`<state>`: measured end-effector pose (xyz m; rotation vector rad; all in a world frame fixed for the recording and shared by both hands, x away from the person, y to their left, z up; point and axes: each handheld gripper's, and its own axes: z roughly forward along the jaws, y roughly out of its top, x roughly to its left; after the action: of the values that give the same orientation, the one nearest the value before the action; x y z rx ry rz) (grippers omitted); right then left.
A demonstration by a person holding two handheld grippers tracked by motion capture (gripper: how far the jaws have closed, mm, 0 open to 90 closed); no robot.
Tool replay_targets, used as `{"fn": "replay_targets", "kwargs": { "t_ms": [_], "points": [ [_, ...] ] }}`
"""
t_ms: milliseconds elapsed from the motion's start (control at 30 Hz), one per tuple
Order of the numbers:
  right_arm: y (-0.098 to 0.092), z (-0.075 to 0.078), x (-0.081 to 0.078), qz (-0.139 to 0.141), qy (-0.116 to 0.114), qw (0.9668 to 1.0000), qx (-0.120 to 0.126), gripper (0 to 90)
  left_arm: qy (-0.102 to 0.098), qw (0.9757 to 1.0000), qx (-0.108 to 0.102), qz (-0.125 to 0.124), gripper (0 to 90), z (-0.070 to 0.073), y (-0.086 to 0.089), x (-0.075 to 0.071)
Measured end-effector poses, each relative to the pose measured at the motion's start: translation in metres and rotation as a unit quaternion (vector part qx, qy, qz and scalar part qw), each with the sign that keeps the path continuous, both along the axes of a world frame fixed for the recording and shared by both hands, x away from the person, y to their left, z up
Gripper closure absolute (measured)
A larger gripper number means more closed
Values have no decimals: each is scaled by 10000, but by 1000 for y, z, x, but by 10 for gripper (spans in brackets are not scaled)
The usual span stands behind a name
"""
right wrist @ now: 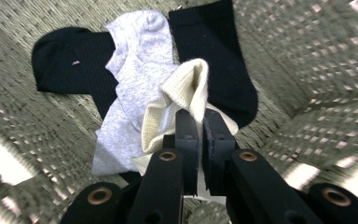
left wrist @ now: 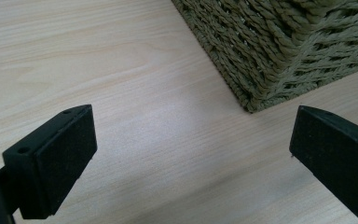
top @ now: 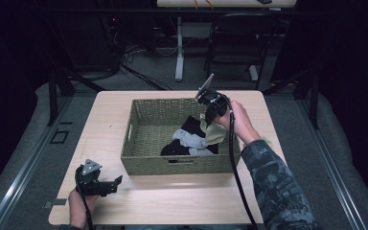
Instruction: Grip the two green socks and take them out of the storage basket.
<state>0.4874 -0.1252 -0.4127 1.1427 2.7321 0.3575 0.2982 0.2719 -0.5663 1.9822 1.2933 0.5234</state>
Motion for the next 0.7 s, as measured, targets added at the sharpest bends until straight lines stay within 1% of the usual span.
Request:
{"fn": "replay_targets", "kwargs": {
  "t_ms": [67, 133, 167, 200, 233, 300, 367, 533, 600, 700],
  "points": [
    [0, 10, -1, -30, -25, 10000, 62, 866, -8, 10000, 9, 19, 10, 0, 0, 0],
    [1, 17, -1, -11, -55, 10000, 78, 866, 2, 10000, 33, 19, 12, 0, 0, 0],
    [1, 17, -1, -11, -55, 10000, 78, 866, 2, 10000, 33, 19, 13, 0, 0, 0],
    [2, 24, -2, 22, -73, 9999, 113, 865, -2, 10000, 34, 21, 13, 0, 0, 0],
    [2, 24, -2, 22, -73, 9999, 113, 865, -2, 10000, 34, 21, 14, 0, 0, 0],
    [3, 32, -2, 55, -106, 9999, 124, 865, 6, 10000, 24, 24, 14, 0, 0, 0],
    [3, 36, -1, 44, -139, 9997, 172, 865, 6, 10000, 6, 19, 13, 0, 0, 0],
    [3, 47, -2, 66, -164, 9997, 159, 864, 4, 10000, -11, 21, 11, 0, 1, 0],
    [3, 52, -2, 73, -172, 9996, 195, 864, -3, 10000, -5, 0, 11, 0, 1, 0],
    [2, 56, -3, 60, -205, 9995, 217, 865, -54, 9999, -104, -17, 2, 0, 2, 0]
  ]
}}
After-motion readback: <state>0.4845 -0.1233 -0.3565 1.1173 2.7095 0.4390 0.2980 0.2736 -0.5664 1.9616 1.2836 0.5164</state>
